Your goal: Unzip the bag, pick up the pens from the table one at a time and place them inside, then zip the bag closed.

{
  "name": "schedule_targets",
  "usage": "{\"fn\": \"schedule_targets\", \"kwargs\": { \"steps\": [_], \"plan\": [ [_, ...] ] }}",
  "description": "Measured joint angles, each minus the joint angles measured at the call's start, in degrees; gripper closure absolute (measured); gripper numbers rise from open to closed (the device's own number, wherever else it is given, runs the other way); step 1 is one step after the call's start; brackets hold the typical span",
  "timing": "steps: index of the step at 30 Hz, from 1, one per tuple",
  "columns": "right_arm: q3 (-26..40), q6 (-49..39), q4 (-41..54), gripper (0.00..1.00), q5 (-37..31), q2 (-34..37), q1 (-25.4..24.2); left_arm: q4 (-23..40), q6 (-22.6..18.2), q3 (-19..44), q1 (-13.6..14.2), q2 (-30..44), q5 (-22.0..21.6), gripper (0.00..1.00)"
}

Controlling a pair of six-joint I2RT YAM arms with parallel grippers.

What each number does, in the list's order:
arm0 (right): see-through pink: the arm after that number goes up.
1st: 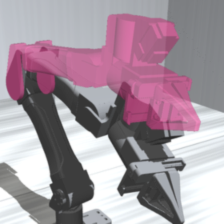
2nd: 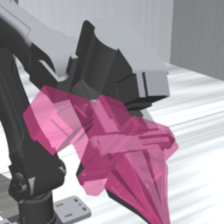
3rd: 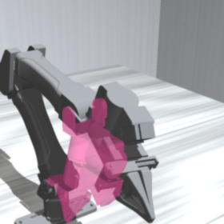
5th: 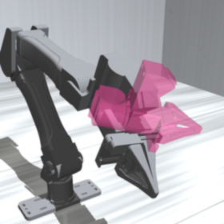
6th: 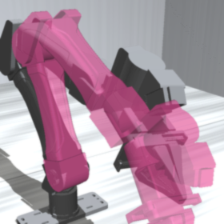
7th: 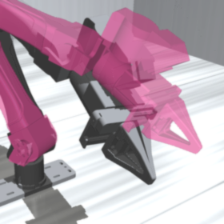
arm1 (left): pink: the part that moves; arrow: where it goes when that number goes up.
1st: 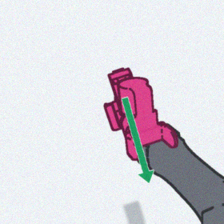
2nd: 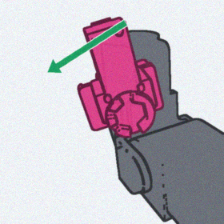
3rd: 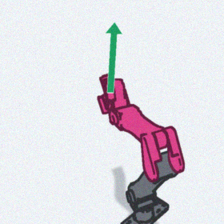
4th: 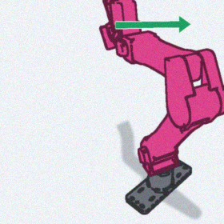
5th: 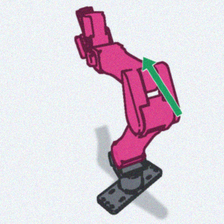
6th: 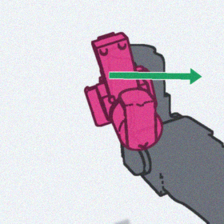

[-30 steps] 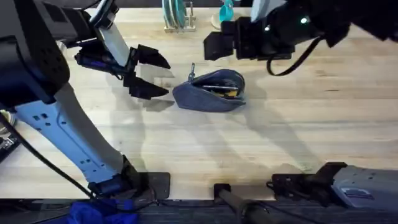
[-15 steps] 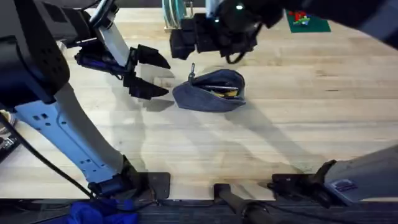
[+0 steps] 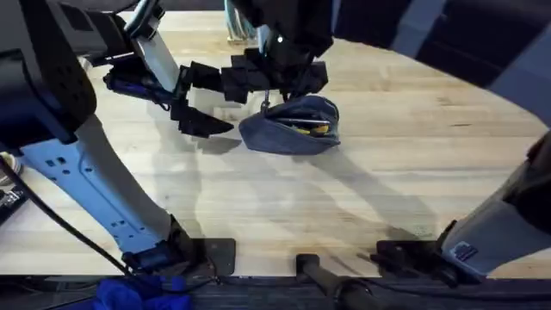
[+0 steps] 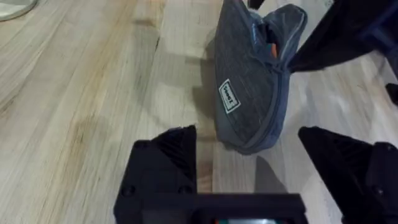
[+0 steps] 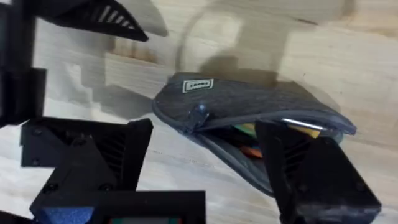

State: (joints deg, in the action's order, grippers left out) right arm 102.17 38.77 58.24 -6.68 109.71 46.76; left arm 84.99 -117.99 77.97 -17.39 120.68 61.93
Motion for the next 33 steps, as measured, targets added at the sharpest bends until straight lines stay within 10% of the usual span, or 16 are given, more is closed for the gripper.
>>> {"fn": "schedule_targets", "kwargs": {
  "steps": [33],
  "plan": [
    [0.22,5.87,-0.18,0.005,0.0,4.89,0.0,-0.02,0.0,0.0,0.0,0.0,0.0,0.007]
  ]
}}
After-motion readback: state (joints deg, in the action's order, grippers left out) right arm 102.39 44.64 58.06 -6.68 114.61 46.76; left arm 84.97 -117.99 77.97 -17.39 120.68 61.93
